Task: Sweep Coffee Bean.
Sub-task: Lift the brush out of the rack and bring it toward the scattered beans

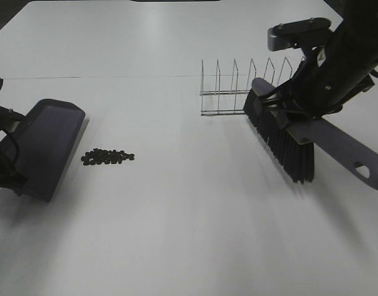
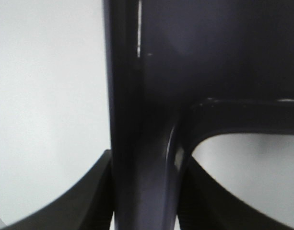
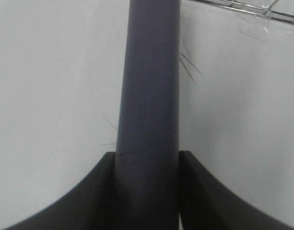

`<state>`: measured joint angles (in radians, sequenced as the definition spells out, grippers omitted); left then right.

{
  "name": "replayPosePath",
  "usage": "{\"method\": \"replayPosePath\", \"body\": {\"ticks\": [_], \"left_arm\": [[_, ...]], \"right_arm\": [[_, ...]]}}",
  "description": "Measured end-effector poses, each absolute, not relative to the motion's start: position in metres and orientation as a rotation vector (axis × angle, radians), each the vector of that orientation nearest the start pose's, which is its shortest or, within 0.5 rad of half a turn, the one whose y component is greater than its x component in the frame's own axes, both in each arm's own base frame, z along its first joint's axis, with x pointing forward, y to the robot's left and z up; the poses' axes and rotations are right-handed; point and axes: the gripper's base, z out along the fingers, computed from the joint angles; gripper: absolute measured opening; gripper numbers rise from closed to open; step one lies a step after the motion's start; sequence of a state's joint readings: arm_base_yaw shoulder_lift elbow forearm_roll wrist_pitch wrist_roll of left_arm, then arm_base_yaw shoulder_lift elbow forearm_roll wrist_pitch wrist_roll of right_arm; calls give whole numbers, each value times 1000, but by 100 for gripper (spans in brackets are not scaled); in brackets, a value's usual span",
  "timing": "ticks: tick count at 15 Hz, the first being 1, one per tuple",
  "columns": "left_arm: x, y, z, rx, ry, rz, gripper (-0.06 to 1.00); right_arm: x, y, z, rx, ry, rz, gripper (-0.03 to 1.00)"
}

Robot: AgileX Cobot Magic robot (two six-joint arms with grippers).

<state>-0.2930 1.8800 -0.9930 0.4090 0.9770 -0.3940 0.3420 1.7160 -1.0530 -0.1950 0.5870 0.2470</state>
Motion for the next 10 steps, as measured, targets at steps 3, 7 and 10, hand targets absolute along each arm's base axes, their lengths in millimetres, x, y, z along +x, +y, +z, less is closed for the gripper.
{"method": "replayPosePath", "body": {"ticks": [3, 7, 10], "left_arm": [[294, -58, 131, 299, 3172, 567, 33], [293, -61, 118, 328, 3233, 547, 33], [291, -64, 100, 335, 3302, 519, 33]], "right_arm": [[317, 137, 175, -468, 2706, -86, 32], [323, 182, 170, -627, 2684, -127, 32], [334, 210, 176, -699, 2664, -183, 32]]}}
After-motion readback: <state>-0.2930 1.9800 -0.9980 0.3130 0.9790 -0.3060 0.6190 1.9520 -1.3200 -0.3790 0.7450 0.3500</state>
